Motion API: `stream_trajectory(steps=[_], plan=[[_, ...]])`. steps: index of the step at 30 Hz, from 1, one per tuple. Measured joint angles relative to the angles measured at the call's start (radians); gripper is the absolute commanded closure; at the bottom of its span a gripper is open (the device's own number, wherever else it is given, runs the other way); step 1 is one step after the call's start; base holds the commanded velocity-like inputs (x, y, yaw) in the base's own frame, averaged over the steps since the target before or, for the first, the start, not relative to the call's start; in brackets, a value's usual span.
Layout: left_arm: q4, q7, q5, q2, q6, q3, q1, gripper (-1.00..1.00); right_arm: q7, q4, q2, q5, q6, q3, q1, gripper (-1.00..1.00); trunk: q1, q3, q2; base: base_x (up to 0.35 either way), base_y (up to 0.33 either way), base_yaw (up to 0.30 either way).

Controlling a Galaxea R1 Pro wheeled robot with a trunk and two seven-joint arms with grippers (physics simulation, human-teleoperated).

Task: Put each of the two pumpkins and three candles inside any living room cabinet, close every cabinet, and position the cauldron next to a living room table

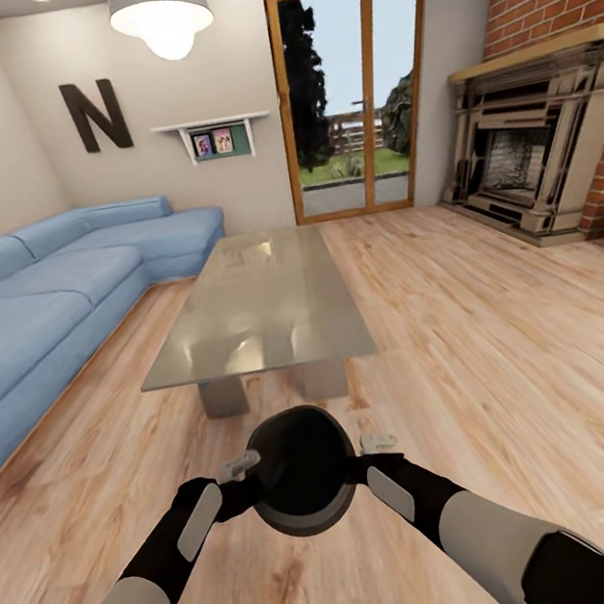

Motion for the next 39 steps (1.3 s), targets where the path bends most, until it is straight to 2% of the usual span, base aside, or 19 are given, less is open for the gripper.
stream_trajectory(steps=[15, 19, 23, 26, 39], plan=[[0.000, 0.003, 0.000, -0.001, 0.002, 0.001, 0.000, 1.00, 0.000, 0.000, 0.000, 0.000, 0.002, -0.001, 0.000, 1.00, 0.000, 0.000, 0.000, 0.329, 0.000, 0.000], [0.000, -0.001, 0.000, -0.001, -0.012, -0.002, 0.000, 1.00, 0.000, -0.002, -0.001, -0.001, -0.009, 0.004, 0.000, 1.00, 0.000, 0.000, 0.000, 0.065, 0.000, 0.000], [-0.001, 0.005, 0.000, -0.002, 0.010, 0.004, 0.000, 1.00, 0.000, 0.000, 0.000, 0.001, 0.010, -0.004, 0.000, 1.00, 0.001, 0.000, 0.000, 0.005, 0.000, 0.000], [0.000, 0.001, 0.000, -0.001, -0.007, -0.003, 0.000, 1.00, 0.000, 0.000, -0.001, -0.003, -0.006, 0.003, 0.000, 1.00, 0.002, -0.012, -0.001, 0.000, 0.000, 0.000], [0.000, 0.003, 0.000, -0.001, 0.000, -0.001, 0.000, 1.00, 0.000, 0.002, 0.000, -0.003, -0.002, 0.002, 0.000, 1.00, 0.008, -0.062, -0.004, 0.000, 0.000, 0.000]])
